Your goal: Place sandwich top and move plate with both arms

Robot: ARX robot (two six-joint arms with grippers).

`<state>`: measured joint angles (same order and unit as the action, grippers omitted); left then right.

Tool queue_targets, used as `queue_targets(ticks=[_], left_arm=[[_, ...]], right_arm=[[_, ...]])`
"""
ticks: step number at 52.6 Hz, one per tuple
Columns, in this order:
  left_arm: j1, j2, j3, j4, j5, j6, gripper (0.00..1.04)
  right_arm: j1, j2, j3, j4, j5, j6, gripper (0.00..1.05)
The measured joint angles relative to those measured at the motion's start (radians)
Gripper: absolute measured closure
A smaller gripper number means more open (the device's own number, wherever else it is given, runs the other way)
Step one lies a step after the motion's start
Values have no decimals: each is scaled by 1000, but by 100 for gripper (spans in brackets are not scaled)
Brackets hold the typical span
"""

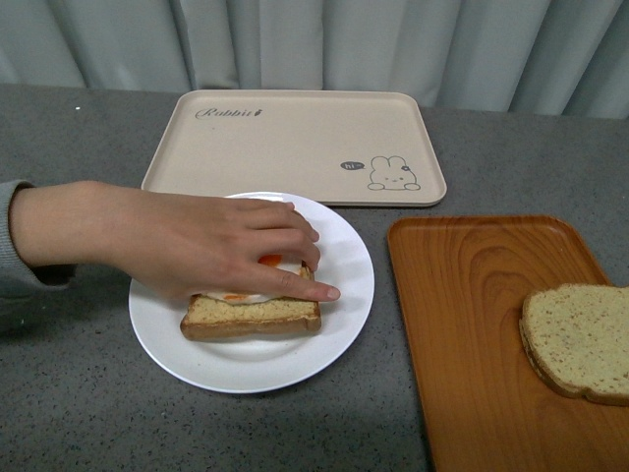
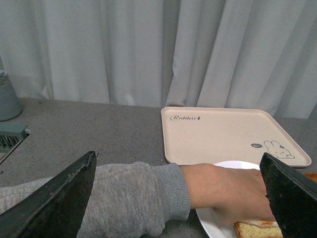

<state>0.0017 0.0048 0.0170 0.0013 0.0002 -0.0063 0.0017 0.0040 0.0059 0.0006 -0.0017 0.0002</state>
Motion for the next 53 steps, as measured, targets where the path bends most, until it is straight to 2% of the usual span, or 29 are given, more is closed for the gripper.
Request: queue_targets(ticks=[53], left_arm=[[0,0,0,0,0,0,6]], right_arm=[[0,0,0,0,0,0,9]])
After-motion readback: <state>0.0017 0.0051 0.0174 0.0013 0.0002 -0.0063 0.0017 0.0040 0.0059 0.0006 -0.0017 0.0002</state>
